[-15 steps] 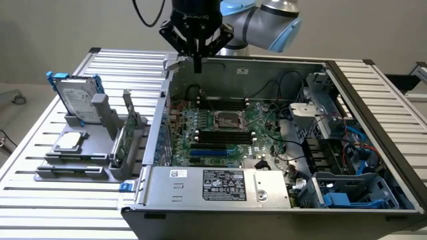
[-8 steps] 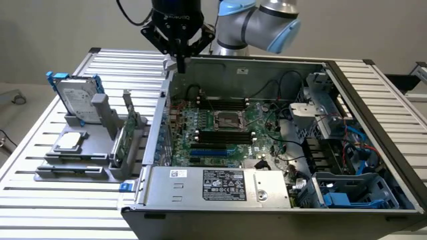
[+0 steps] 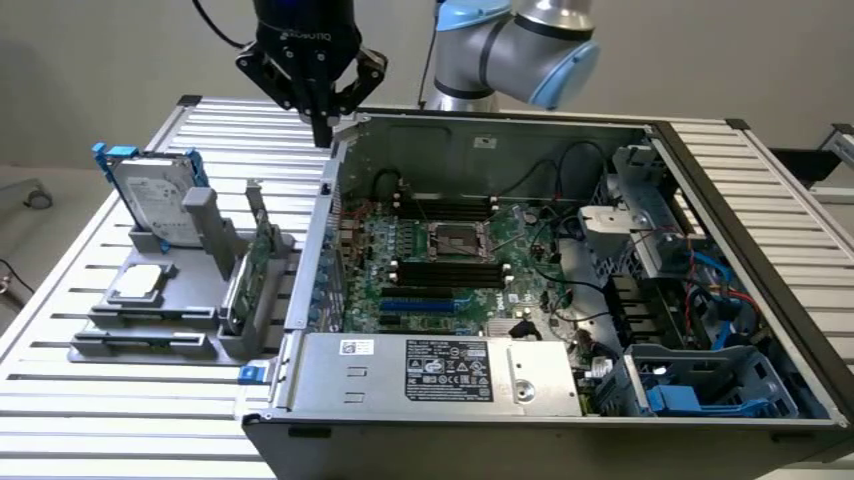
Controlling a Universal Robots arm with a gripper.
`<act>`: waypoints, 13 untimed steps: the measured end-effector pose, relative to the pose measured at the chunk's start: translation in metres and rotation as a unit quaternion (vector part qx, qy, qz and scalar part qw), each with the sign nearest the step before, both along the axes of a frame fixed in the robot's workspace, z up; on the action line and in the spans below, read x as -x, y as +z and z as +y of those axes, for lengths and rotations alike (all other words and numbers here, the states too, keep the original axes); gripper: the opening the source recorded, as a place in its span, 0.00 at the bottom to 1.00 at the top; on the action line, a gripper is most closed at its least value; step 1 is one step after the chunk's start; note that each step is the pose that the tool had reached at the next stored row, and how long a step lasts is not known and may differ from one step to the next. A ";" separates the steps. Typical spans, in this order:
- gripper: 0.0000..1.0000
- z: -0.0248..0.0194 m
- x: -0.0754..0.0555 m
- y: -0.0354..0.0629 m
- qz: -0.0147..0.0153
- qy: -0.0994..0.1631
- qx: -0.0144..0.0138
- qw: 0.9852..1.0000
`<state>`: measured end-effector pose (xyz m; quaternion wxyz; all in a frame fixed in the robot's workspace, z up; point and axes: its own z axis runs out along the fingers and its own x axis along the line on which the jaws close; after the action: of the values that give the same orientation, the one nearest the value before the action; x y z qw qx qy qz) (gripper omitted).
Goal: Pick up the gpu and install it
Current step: 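Reach for the gpu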
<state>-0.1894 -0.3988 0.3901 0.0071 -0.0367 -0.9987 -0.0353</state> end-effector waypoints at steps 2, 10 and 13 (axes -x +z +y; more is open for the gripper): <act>0.11 0.0000 0.009 -0.0009 0.002 0.000 0.000 1.000; 0.11 0.0000 0.045 -0.0047 0.008 0.000 0.000 1.000; 0.11 0.0000 0.059 -0.0066 0.009 0.000 0.000 1.000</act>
<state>-0.2486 -0.3988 0.3835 0.0164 -0.0370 -0.9986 -0.0350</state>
